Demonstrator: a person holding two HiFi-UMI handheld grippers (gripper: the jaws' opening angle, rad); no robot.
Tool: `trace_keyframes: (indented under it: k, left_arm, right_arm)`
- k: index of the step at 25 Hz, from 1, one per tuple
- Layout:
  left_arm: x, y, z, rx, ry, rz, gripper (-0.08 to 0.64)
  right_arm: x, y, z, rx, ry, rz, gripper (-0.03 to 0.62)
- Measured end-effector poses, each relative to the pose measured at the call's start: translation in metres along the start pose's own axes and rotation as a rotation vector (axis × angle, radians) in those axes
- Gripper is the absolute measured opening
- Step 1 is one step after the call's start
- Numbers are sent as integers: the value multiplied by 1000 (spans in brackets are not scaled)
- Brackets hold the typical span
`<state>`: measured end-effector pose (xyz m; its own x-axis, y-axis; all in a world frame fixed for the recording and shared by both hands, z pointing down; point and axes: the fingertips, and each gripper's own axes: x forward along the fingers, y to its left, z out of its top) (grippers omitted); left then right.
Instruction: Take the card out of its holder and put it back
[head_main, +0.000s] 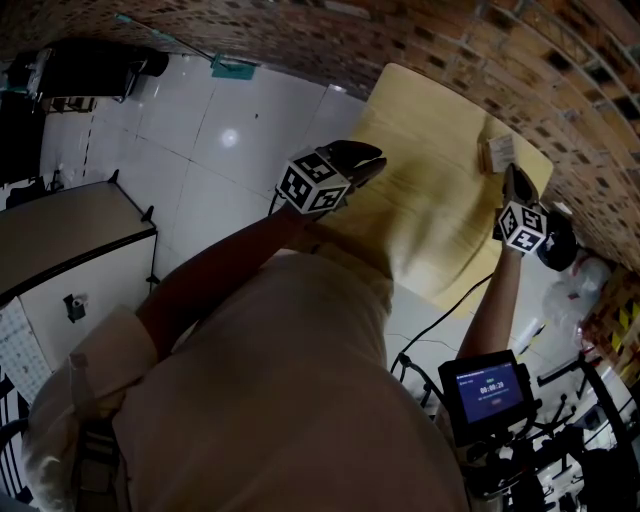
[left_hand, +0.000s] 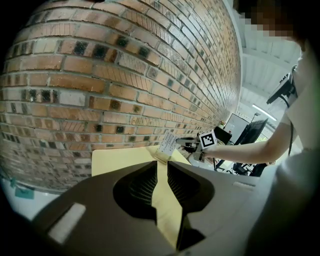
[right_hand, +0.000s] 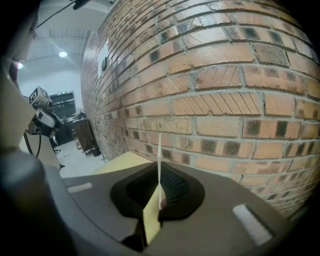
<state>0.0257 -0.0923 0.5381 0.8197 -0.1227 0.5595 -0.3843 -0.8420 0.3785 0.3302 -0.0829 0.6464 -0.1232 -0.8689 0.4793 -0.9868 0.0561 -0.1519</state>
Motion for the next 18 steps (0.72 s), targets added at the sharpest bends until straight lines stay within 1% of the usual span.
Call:
trace_keyframes:
  k: [14, 18]
  left_arm:
    - [1, -1, 0, 0, 0, -2, 81]
    - [2, -1, -1, 2, 0, -2, 78]
  right_arm:
    - [-1, 0, -6, -22, 5, -10, 12]
    - [-2, -1, -7, -13, -4, -18, 12]
